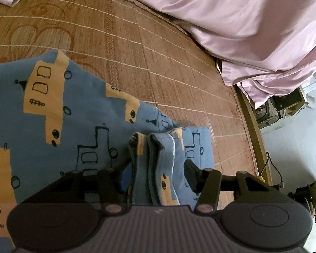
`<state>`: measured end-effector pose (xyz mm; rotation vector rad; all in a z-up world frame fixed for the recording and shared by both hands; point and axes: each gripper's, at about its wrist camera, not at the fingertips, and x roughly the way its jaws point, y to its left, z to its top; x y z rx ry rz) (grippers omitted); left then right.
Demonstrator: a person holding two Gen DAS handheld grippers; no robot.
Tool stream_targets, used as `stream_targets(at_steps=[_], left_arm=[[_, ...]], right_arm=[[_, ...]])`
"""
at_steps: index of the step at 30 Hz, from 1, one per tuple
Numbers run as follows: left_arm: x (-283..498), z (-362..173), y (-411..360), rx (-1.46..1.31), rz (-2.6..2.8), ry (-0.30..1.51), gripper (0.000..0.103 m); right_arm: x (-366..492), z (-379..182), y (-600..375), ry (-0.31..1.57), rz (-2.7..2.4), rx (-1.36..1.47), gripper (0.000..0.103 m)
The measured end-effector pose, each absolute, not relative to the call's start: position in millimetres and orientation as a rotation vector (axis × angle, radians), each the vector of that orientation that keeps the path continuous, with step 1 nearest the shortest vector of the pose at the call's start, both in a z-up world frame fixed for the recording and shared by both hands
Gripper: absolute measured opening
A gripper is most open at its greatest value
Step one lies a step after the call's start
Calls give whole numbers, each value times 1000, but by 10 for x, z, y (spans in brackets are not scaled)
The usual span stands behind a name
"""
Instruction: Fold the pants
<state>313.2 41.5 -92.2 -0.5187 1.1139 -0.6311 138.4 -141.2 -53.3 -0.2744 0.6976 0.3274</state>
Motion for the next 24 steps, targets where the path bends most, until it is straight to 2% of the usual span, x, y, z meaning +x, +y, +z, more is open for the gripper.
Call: stream_targets(at_steps=[1, 3, 4, 5, 6, 11, 19, 24], left_arm=[[3141, -923, 418, -516, -627, 1115, 53], [3159, -930, 424, -502, -606, 1120, 38], [3163, -930, 418, -489, -584, 1123, 33], [3167, -936, 422, -475, -566, 1127, 20], [3165, -934, 418, -463, -550, 1130, 16], [3111, -840, 403, -478, -545, 1109, 10], [2944, -295, 439, -415, -597, 988, 9], [2906, -464, 534, -288, -524, 1010, 10]], right_arm=[[1387, -534, -1404, 697, 329, -272, 34], [1371, -534, -1377, 702, 333, -273, 31], [1379, -545, -1370, 705, 336, -274, 21], [1375, -553, -1370, 705, 341, -276, 13], [1356, -549, -1369, 699, 344, -280, 8], [1265, -445, -1417, 635, 338, -300, 7], [1132, -193, -1344, 552, 369, -324, 7], [1192, -341, -1146, 636, 435, -375, 8]])
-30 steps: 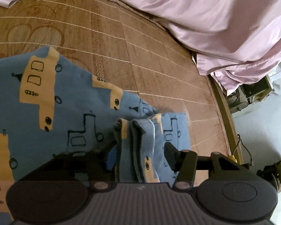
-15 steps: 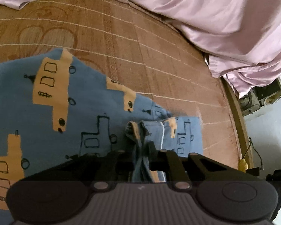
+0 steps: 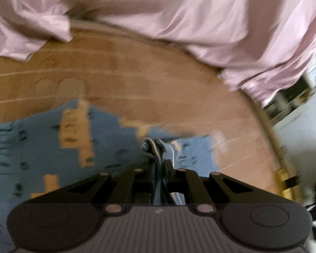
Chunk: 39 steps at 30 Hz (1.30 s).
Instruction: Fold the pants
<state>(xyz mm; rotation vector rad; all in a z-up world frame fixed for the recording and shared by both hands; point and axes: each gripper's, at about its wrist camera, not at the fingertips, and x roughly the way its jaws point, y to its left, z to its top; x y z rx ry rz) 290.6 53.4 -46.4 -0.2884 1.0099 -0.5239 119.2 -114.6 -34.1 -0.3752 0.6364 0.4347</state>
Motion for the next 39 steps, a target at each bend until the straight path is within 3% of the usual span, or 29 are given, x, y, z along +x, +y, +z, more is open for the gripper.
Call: stream_targets(at_steps=[4, 7, 9, 12, 18, 19, 22, 24, 26, 28, 39], left_arm=[[2899, -791, 648, -285, -474, 1040, 11], [2888, -807, 724, -344, -493, 1043, 16], [2868, -789, 755, -370, -486, 1052, 35], [2712, -706, 787, -350, -478, 1006, 54], [2315, -642, 649, -162, -377, 935, 54], [2270, -660, 620, -143, -363, 936, 54], [2156, -702, 514, -64, -330, 916, 54], [2093, -692, 448, -11, -309, 896, 55], [2039, -705, 448, -1, -294, 880, 57], [1998, -715, 473, -7, -286, 868, 57], [1770, -690, -265, 65, -350, 869, 57]], right_arm=[[1200, -522, -1152, 714, 484, -355, 22], [1150, -456, -1303, 697, 487, -340, 39], [1165, -385, -1479, 688, 461, -322, 50], [1211, -300, -1827, 690, 362, -281, 67], [1750, -425, -2420, 804, 229, -150, 73], [1834, -455, -2482, 821, 235, -119, 69], [2009, -564, -2620, 881, 274, 5, 40], [1999, -602, -2610, 875, 286, 44, 37], [1937, -588, -2560, 865, 308, 35, 14], [1890, -576, -2514, 848, 301, -10, 5], [1940, -402, -3093, 865, 60, -146, 0]])
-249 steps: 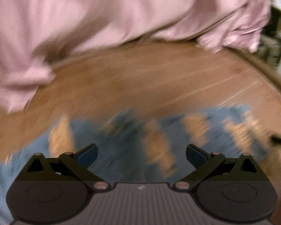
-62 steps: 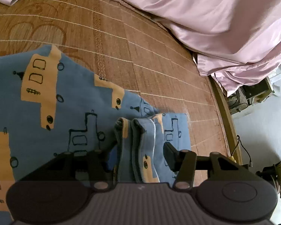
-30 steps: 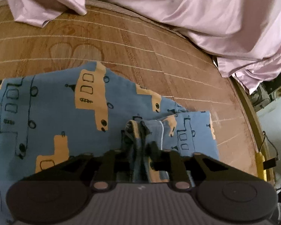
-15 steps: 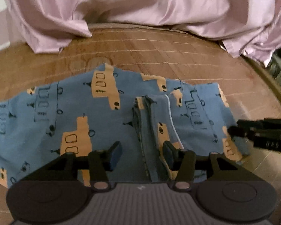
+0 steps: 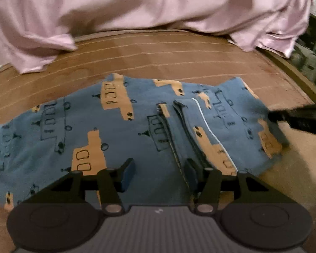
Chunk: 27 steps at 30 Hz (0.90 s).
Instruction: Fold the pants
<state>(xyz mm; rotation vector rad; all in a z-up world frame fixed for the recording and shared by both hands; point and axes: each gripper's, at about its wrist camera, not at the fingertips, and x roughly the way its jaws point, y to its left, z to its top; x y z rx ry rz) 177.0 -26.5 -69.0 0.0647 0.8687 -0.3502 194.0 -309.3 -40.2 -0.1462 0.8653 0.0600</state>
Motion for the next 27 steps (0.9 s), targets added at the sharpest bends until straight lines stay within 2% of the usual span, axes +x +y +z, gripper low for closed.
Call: stream_targets(at_steps=[3, 4, 6, 7, 8, 13, 20, 23, 27], left_arm=[[1736, -681, -454, 81, -368, 866, 64], [1738, -680, -462, 70, -372, 865, 65], [1767, -669, -399, 3, -398, 869, 68], [1789, -672, -318, -57, -429, 874, 69], [1825, -683, -230, -125, -455, 884, 70], [2067, -662, 13, -304, -513, 931, 70], [2625, -679, -34, -331, -578, 987, 74], [2801, -722, -102, -312, -573, 1015, 70], [2879, -762, -128, -318, -581, 1035, 66]], right_arm=[[1932, -411, -3150, 865, 47, -173, 0], [1924, -441, -3138, 873, 66, -171, 4], [1887, -483, -3098, 870, 63, -192, 29], [1860, -482, -3071, 851, 54, -200, 51], [1847, -470, -3045, 834, 36, -205, 58], [1556, -331, -2907, 763, 32, -153, 58], [1147, -417, -2280, 718, 300, -220, 51], [1192, -447, -2102, 708, 331, -246, 46], [1258, -546, -2046, 762, 311, -193, 45]])
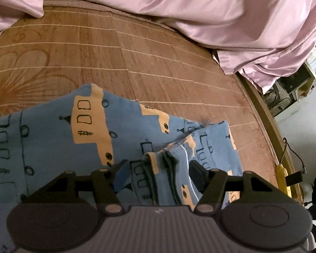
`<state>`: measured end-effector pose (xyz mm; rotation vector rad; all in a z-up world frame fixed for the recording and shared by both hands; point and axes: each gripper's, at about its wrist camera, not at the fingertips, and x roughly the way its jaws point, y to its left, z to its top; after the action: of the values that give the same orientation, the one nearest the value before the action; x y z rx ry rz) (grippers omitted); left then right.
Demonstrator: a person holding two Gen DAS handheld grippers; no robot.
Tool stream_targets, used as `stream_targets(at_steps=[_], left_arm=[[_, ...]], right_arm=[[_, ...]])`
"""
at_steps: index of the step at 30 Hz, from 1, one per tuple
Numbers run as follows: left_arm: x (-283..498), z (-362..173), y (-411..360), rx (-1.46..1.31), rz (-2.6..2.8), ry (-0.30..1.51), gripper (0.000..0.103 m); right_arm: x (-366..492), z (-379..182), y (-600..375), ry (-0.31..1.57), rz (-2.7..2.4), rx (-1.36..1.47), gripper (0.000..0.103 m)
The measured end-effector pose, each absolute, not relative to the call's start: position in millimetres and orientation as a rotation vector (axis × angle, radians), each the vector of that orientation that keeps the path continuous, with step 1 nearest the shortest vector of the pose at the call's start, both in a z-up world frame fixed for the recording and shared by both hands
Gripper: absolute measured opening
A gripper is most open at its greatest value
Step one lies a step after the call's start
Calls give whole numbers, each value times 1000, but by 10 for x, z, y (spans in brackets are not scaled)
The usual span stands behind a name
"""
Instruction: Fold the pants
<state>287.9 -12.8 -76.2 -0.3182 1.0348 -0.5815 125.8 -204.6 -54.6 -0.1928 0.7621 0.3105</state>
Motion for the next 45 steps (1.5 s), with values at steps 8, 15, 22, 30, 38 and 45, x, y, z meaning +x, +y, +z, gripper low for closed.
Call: stream_targets(at_steps=[8, 15, 22, 30, 38, 45], left_arm=[[2948, -754, -209, -289, -529, 1041, 50], [2925, -737, -298, -230, -507, 1042, 33], [2924, -722, -297, -234, -517, 1048, 25], [2916, -705, -274, -227, -517, 1054, 23], [2926, -727, -264, -238, -514, 1058, 23], [2919, -731, -262, -231, -515, 1054, 22]], right_arm=[[1217, -570, -1874, 750, 313, -223, 45], [1256, -629, -1868, 759, 306, -215, 25], [1257, -594, -1972, 751, 282, -172, 9], [1169, -545, -1886, 720, 318, -238, 13], [1183, -585, -1886, 740, 358, -209, 38], [1171, -629, -1794, 731, 318, -283, 20]])
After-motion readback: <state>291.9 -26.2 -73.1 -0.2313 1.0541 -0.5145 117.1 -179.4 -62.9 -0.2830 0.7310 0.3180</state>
